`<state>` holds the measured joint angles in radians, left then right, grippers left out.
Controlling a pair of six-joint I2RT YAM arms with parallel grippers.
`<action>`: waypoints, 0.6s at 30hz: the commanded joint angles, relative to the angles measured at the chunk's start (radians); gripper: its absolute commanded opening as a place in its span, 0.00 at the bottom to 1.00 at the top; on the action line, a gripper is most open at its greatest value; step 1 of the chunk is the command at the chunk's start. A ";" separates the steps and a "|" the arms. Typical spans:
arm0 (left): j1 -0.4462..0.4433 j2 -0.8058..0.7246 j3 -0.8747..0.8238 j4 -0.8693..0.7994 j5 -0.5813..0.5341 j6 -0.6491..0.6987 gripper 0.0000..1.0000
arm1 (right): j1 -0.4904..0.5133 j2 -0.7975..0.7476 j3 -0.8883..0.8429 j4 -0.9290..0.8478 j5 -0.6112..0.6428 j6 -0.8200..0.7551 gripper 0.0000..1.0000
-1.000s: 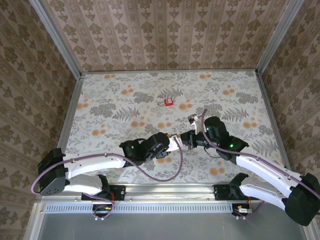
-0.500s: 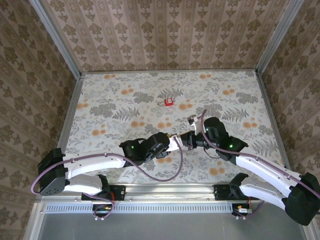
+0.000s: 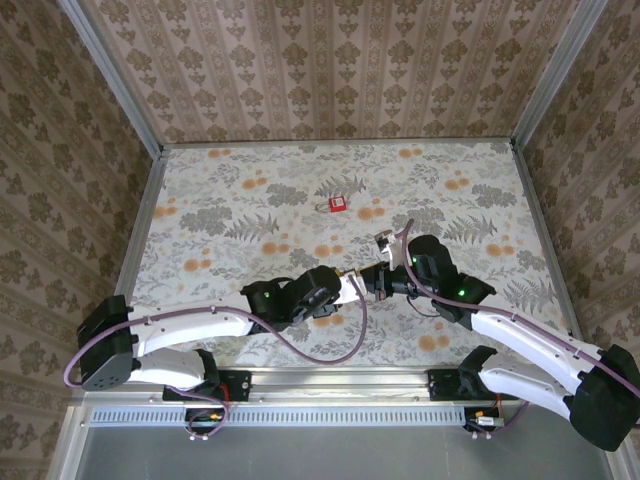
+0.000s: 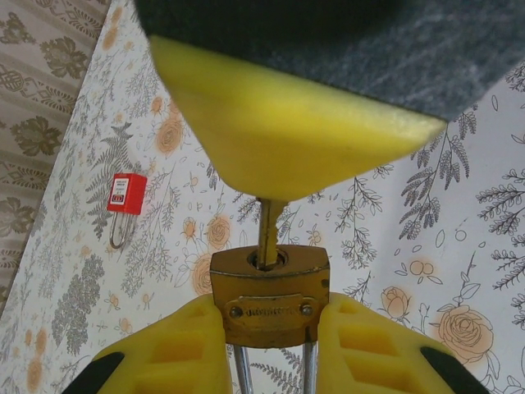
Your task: Unlock with the key
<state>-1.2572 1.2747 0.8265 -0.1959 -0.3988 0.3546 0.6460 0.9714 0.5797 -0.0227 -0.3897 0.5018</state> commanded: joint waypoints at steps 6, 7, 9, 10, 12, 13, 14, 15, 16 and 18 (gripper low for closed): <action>-0.010 -0.003 0.039 0.026 -0.017 0.017 0.23 | 0.010 0.019 -0.026 0.037 -0.033 0.014 0.00; -0.010 -0.004 0.039 0.026 -0.021 0.017 0.23 | 0.012 0.023 -0.027 0.037 -0.034 0.013 0.00; -0.010 -0.006 0.039 0.028 -0.024 0.020 0.23 | 0.013 0.029 -0.032 0.038 -0.032 0.014 0.00; -0.010 -0.008 0.038 0.030 -0.026 0.020 0.23 | 0.014 0.030 -0.033 0.039 -0.032 0.012 0.00; -0.010 -0.009 0.037 0.033 -0.029 0.021 0.23 | 0.015 0.029 -0.034 0.038 -0.032 0.012 0.00; -0.010 -0.009 0.037 0.032 -0.030 0.021 0.23 | 0.017 0.029 -0.034 0.036 -0.034 0.012 0.00; -0.010 -0.008 0.034 0.033 -0.033 0.021 0.23 | 0.017 0.029 -0.032 0.033 -0.033 0.011 0.00; -0.010 -0.007 0.037 0.033 -0.035 0.023 0.22 | 0.019 0.027 -0.032 0.032 -0.033 0.011 0.00; -0.010 -0.006 0.035 0.034 -0.035 0.023 0.22 | 0.020 0.026 -0.032 0.032 -0.033 0.011 0.00; -0.010 -0.004 0.036 0.038 -0.037 0.024 0.23 | 0.021 0.025 -0.032 0.029 -0.033 0.012 0.00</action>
<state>-1.2572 1.2747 0.8265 -0.2127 -0.4183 0.3641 0.6518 0.9905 0.5652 0.0128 -0.3962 0.5049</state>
